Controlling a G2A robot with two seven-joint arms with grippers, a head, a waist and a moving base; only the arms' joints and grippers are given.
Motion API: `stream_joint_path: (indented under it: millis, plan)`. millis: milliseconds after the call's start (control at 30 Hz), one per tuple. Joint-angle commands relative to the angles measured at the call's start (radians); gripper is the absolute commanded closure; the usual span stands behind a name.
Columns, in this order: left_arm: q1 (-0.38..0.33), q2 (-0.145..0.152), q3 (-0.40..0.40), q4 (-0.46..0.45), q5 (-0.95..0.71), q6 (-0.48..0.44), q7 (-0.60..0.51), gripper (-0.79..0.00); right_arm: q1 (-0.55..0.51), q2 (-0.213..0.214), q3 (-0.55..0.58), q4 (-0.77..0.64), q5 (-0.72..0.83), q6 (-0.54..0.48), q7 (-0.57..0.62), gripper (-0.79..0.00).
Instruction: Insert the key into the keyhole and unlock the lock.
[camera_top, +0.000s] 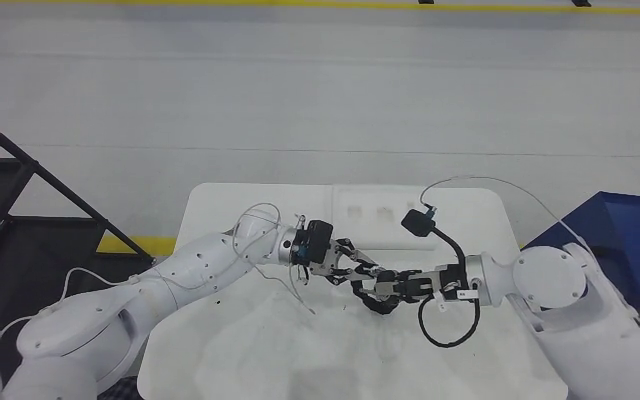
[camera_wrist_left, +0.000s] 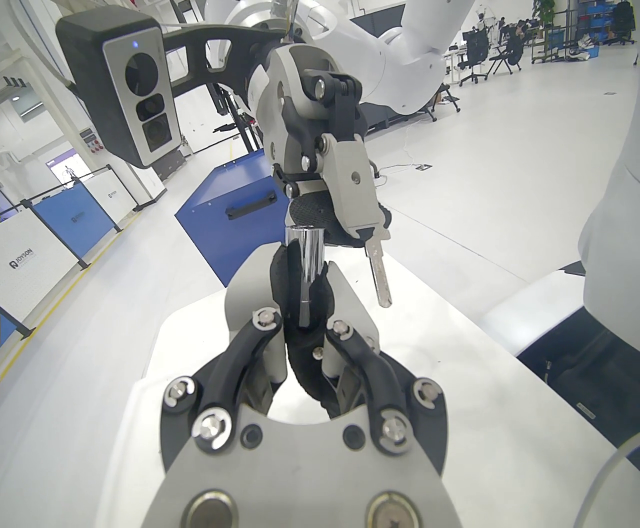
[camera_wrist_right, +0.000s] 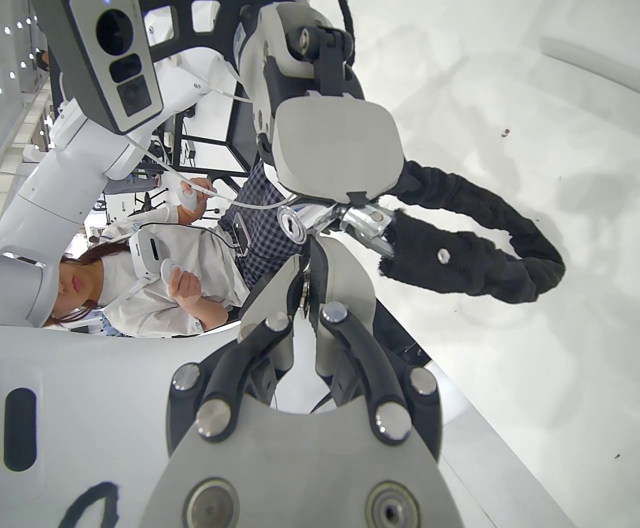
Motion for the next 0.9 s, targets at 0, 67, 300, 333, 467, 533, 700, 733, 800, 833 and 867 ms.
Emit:
stream_joint_path:
  millis: [0,67,300,333,467,533,700,733,800,833,867]
  plan:
    - [-0.002,-0.002,0.000,0.012,0.001,-0.002,-0.002,0.000,0.002,0.001,0.001,-0.005,-0.008,0.001,-0.002,0.000]
    - [-0.004,-0.004,0.000,0.025,-0.002,0.000,0.000,0.000,-0.001,0.005,0.011,-0.023,-0.024,0.011,-0.007,0.000]
    - [-0.018,-0.006,-0.009,0.064,0.011,-0.024,-0.025,0.000,-0.036,0.027,0.079,-0.148,-0.155,0.090,0.009,0.000]
    - [-0.019,-0.007,-0.012,0.065,0.018,-0.029,-0.029,0.000,-0.042,0.029,0.085,-0.166,-0.177,0.102,0.009,0.000]
    - [-0.021,-0.011,-0.029,0.060,0.045,-0.037,-0.074,0.000,-0.063,0.037,0.101,-0.220,-0.254,0.142,-0.015,0.000]
    - [-0.017,-0.014,-0.037,0.050,0.048,-0.044,-0.099,0.000,-0.072,0.039,0.101,-0.235,-0.280,0.154,-0.023,0.000]
    - [-0.008,-0.015,-0.062,0.023,0.054,-0.061,-0.151,0.000,-0.072,0.040,0.084,-0.239,-0.310,0.152,-0.045,0.000]
    - [-0.006,-0.015,-0.067,0.018,0.055,-0.063,-0.160,0.000,-0.071,0.040,0.080,-0.237,-0.316,0.152,-0.049,0.000]
    - [0.000,-0.014,-0.077,0.012,0.056,-0.069,-0.172,0.000,-0.068,0.040,0.072,-0.235,-0.326,0.154,-0.055,0.000]
    - [0.001,-0.013,-0.082,0.009,0.060,-0.073,-0.180,0.000,-0.066,0.040,0.068,-0.235,-0.330,0.154,-0.055,0.000]
    - [0.003,-0.013,-0.086,0.006,0.063,-0.077,-0.186,0.000,-0.064,0.040,0.065,-0.233,-0.334,0.155,-0.054,0.000]
